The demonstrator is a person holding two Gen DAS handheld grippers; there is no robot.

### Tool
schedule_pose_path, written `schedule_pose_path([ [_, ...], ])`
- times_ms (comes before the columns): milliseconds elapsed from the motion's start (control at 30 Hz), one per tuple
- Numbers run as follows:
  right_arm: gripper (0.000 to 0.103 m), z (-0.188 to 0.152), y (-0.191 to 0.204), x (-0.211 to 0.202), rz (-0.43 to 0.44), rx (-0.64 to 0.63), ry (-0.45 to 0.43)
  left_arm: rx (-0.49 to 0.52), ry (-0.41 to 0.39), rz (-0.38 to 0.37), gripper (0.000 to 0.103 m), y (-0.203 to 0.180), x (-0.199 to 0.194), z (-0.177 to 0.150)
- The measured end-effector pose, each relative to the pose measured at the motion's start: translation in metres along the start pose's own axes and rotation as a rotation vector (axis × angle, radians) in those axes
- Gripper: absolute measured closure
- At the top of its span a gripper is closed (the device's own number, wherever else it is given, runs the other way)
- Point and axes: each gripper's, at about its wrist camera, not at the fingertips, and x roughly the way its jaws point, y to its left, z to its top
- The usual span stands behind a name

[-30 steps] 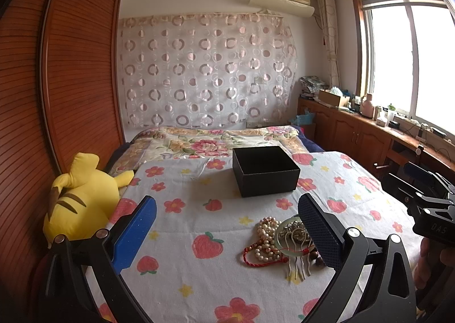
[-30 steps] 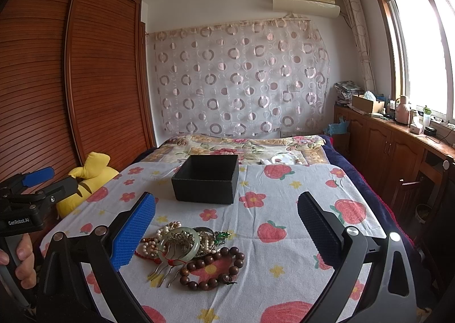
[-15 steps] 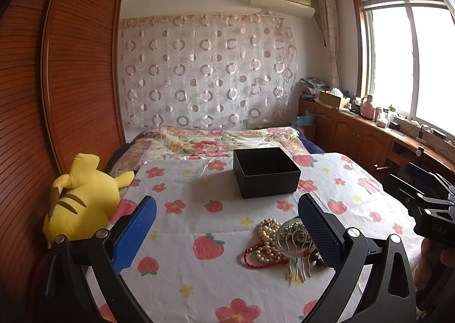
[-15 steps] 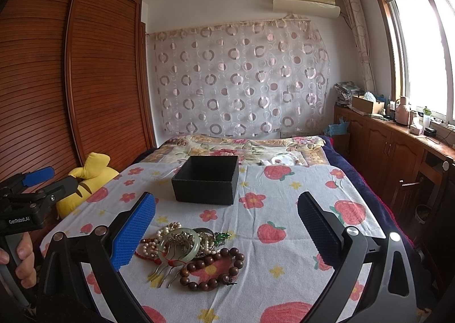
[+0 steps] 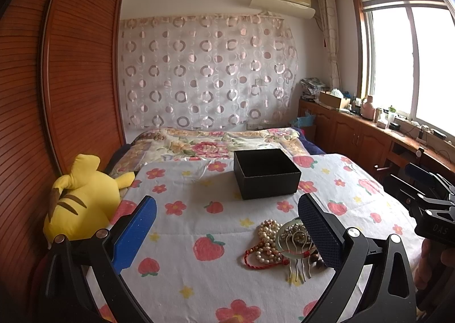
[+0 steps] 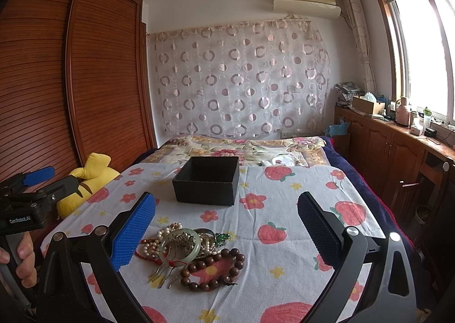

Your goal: Organize jewelry

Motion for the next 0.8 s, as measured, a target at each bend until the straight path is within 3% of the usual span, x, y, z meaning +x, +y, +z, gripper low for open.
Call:
schedule_pose_path([
  [800, 0.002, -0.0063, 0.0043, 0.0019, 0.011, -0.008, 0.009, -0.001, 0.01, -0.002, 0.006, 0.0007, 0.0015, -0.0012],
])
